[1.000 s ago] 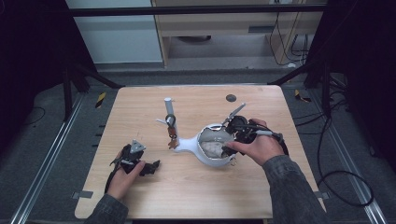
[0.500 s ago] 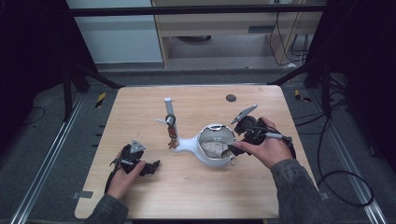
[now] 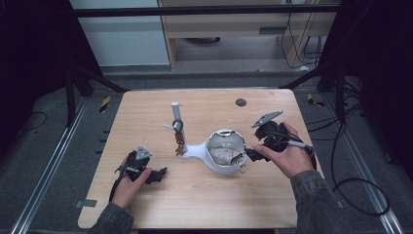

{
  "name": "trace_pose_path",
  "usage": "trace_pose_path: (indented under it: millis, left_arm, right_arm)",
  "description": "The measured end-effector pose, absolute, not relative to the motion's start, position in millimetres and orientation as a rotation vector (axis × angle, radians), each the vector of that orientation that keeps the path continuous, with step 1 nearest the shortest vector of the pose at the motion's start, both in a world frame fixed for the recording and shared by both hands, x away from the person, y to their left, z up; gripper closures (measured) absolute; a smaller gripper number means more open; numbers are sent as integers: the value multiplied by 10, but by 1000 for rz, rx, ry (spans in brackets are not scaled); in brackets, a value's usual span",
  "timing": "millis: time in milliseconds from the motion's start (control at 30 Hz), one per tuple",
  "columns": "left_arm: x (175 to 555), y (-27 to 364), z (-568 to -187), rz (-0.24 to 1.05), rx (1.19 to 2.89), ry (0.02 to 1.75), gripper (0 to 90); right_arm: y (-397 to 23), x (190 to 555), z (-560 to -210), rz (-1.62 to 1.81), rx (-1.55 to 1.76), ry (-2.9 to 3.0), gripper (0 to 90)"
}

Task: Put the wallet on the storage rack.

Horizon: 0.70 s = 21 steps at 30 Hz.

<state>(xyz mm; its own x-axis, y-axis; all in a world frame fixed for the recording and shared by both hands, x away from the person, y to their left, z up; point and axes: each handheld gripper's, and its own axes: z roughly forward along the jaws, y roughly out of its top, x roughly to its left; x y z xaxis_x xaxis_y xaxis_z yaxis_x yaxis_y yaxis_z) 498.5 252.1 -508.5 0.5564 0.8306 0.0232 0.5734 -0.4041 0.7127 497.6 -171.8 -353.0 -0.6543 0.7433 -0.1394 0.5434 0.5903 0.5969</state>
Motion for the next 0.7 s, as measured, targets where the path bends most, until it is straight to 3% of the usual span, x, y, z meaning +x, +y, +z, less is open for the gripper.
trace_pose_path:
  millis: [700]
  left_arm:
    - [4985, 2520, -5085, 499, 2128, 1122, 0]
  right_arm:
    - [-2045, 4947, -3596, 786, 1117, 2275, 70]
